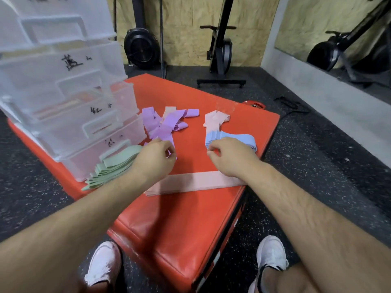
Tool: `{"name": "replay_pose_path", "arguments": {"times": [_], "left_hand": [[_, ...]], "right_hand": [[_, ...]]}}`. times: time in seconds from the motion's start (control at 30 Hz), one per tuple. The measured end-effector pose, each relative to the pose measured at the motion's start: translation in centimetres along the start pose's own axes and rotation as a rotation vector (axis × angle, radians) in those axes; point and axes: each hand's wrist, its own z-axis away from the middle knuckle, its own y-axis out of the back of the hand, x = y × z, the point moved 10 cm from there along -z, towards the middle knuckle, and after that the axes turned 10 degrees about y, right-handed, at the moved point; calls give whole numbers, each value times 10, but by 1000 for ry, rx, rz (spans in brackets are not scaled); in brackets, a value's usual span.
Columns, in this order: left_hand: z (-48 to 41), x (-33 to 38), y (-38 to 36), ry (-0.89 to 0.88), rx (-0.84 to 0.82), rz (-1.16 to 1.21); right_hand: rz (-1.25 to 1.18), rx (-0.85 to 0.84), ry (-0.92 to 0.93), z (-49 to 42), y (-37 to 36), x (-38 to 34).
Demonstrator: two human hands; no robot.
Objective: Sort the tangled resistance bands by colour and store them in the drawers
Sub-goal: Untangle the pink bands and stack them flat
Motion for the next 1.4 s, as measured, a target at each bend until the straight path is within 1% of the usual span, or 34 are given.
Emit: {"name": "replay_pose_path", "arguments": {"times": [0.13,0.2,0.33,0.47,0.6,0.7,0.83,0.9,0.97,1.03,1.1,1.2,1.3,1.4], "left_hand": [[-26,7,-10,70,-16,110],[-38,13,-14,93,-38,163],[-69,28,-32,58,-98,160],[-114,45,-57,110,-189,152],[-161,71,-86,126,-275,162],[-185,75,-117,190,-337,100],[-193,83,-157,184,-506,-33],[-196,82,-161,197,-525,-75],[-198,79,-163,206,-523,-58],[-198,77,-162,168,-490,-54],[-200,72,-150,159,-388,-32],[-205,64,-115,222,-243,160],[-200,66,-62,212,-133,331],[-178,71,-5,158,-71,404]], "right_hand": [[-63,96,18,-26,13,-19],[-65,98,14,-39,13,-23],[-15,1,-70,-62,4,-9],[-4,-45,-125,-74,5,14],[3,-121,-190,-77,6,35],[15,-150,-239,-77,9,53],[-29,-197,-245,-75,5,65],[-19,-213,-251,-73,5,72],[-14,-202,-253,-71,9,77],[-9,-191,-247,-69,11,80],[7,-186,-226,-67,13,77],[20,-152,-192,-68,18,72],[-58,-34,-145,-73,31,61],[-189,140,-105,-78,46,48]]}}
